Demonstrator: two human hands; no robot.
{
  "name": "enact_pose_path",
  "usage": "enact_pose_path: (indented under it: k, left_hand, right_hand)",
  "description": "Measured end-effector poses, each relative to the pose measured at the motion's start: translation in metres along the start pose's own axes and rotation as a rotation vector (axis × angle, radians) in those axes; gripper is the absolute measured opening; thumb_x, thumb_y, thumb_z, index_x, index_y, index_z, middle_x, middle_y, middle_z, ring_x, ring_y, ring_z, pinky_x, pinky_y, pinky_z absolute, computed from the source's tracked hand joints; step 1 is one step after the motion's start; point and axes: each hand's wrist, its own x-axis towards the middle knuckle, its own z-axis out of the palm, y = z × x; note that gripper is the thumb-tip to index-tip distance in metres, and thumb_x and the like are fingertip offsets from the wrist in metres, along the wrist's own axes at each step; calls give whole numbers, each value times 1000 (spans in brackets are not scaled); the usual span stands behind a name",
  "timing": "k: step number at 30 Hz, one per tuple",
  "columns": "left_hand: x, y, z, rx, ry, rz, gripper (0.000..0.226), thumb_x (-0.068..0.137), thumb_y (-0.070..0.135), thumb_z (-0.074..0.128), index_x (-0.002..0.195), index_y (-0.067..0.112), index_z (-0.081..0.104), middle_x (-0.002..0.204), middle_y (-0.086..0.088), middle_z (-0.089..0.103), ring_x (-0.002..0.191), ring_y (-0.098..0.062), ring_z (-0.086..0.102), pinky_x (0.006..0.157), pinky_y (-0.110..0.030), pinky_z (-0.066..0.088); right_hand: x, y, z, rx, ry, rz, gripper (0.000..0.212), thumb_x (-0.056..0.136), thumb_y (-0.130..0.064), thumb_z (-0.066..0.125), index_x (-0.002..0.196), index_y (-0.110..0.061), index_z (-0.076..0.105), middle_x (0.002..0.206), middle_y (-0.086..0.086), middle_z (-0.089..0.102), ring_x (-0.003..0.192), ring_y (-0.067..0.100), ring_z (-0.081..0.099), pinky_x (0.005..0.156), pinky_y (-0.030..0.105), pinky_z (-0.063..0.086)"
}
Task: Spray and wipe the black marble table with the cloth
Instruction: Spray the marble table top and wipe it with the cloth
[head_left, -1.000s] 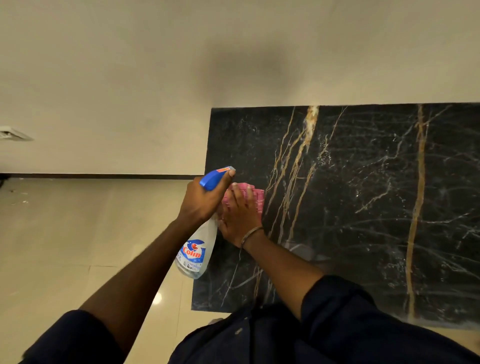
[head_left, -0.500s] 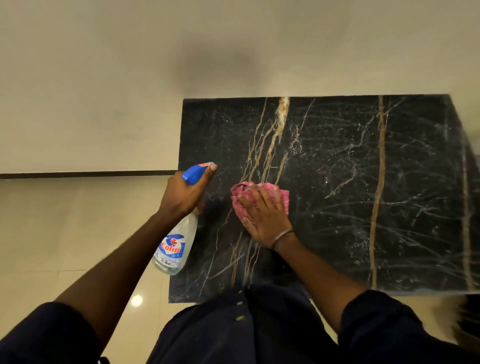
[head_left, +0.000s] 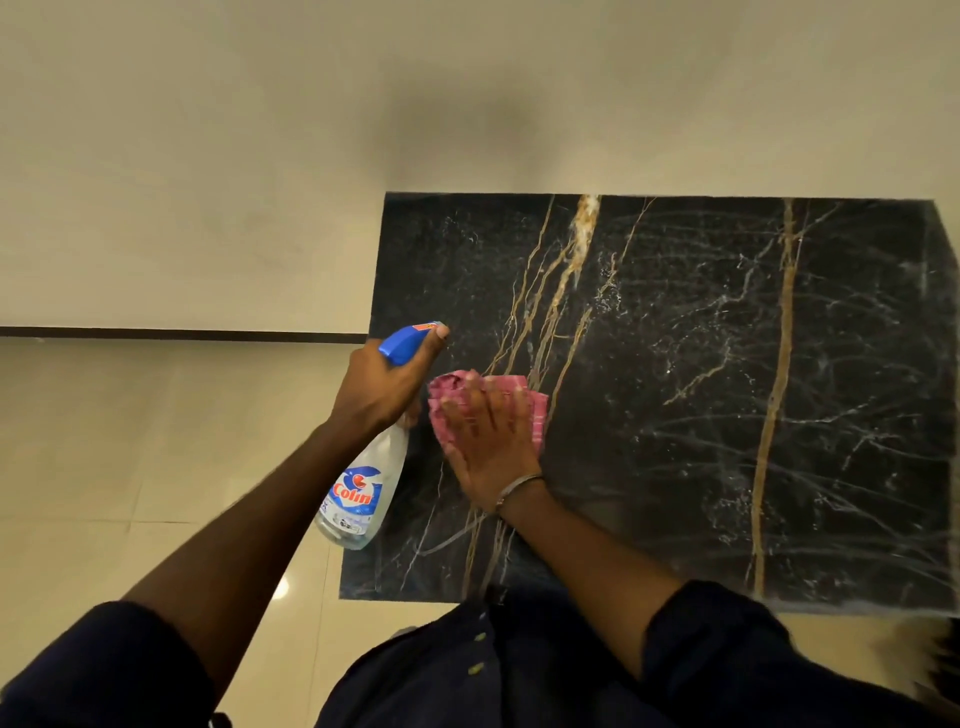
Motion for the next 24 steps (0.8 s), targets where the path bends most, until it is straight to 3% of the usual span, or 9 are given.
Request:
enact_pose_path:
  k: [4,6,9,12,15,19,24]
  left_hand:
    - [0,-1,-5,23,48,-15,53,93,55,50,93,4,66,78,-19,66,66,-27,61,61,-21,45]
    - [0,-5,-8,44,69,-30,54,92,56,50,93,4,65,74,-14,64,63,-20,58,59,-18,43]
    - [-4,-15,-11,55,63,-57,60,88,63,48,94,6,66,78,-15,66,69,-27,63,63,-23,46]
    - [-8,-22,-8,82,42,-63,58,90,62,48,90,7,66,78,-18,67,70,-31,64,64,-25,47]
    - [-14,-20,-2,73,14,-66,56,91,60,50,87,7,65,76,-18,67,68,-33,65,66,-32,52]
    - [-25,-18,11,88,-23,-31,53,92,61,48,85,11,65,74,-11,69,55,-20,63,69,-38,57]
    - [-33,-14,22,69,-72,-47,53,92,60,49,83,10,65,59,-4,63,49,-12,62,64,-30,56]
  right_hand:
    - [37,-62,-9,56,-79,-113,76,94,-51,47,152,-17,11,159,12,17,147,36,15,118,60,3]
    - [47,-76,-11,96,-135,-175,73,96,-53,44,153,-18,14,160,10,18,149,33,10,119,57,-1]
    - [50,-79,-10,77,-113,-225,70,97,-53,43,153,-18,18,159,9,23,148,32,15,118,54,-1]
    - [35,-57,-8,34,-10,-274,65,95,-51,45,148,-21,19,154,8,29,142,32,28,117,56,12]
    - [7,-16,-1,-6,1,-309,64,95,-50,37,151,-26,18,158,8,19,145,34,18,115,61,5]
    - [-38,49,7,-61,-17,-270,63,99,-51,27,156,-31,11,164,5,2,151,31,1,115,62,0]
    - [-78,97,1,-80,14,-197,60,99,-51,29,155,-32,19,164,7,9,151,30,6,116,62,8]
